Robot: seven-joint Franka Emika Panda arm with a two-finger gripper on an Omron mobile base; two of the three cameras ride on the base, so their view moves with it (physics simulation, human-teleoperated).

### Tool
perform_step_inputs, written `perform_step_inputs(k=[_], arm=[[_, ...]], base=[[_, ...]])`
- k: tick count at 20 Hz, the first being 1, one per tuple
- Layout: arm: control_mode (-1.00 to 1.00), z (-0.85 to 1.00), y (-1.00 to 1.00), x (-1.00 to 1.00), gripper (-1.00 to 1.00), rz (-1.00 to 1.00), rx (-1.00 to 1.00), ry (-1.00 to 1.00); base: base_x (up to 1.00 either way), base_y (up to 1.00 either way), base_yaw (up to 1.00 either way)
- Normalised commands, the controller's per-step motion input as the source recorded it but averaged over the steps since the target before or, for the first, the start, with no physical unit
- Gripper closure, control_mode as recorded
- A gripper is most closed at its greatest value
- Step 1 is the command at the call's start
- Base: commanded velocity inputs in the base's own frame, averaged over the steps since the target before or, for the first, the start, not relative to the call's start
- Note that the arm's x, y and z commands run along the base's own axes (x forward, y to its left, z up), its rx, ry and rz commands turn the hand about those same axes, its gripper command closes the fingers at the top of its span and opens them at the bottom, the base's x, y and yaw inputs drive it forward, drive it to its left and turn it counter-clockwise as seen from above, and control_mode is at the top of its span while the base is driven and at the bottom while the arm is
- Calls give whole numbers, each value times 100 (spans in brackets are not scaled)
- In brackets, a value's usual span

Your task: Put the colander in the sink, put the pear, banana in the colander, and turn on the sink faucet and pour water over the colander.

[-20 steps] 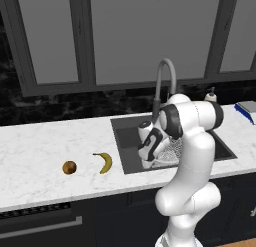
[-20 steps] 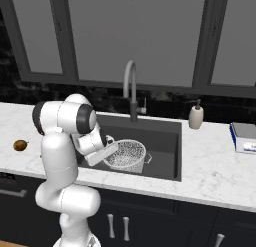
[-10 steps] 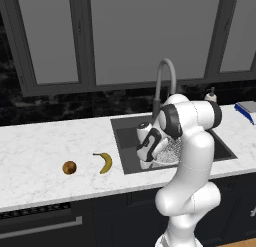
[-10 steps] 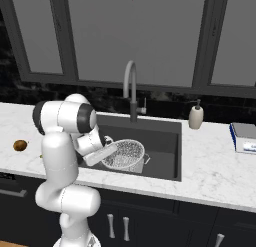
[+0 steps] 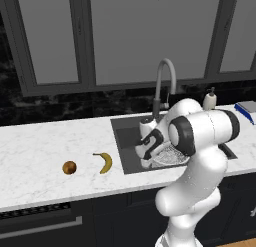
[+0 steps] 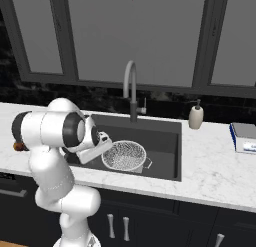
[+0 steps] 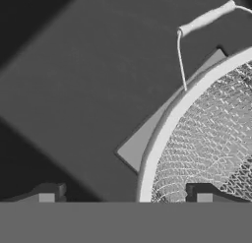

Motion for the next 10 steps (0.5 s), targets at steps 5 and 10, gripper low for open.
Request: perform_step_inputs(k=[5, 10], arm=[[-100, 100, 42, -34, -100, 0, 9, -7], [-100, 100, 66, -2, -100, 0, 10, -2]], base=[[0, 0, 0], [0, 0, 0]])
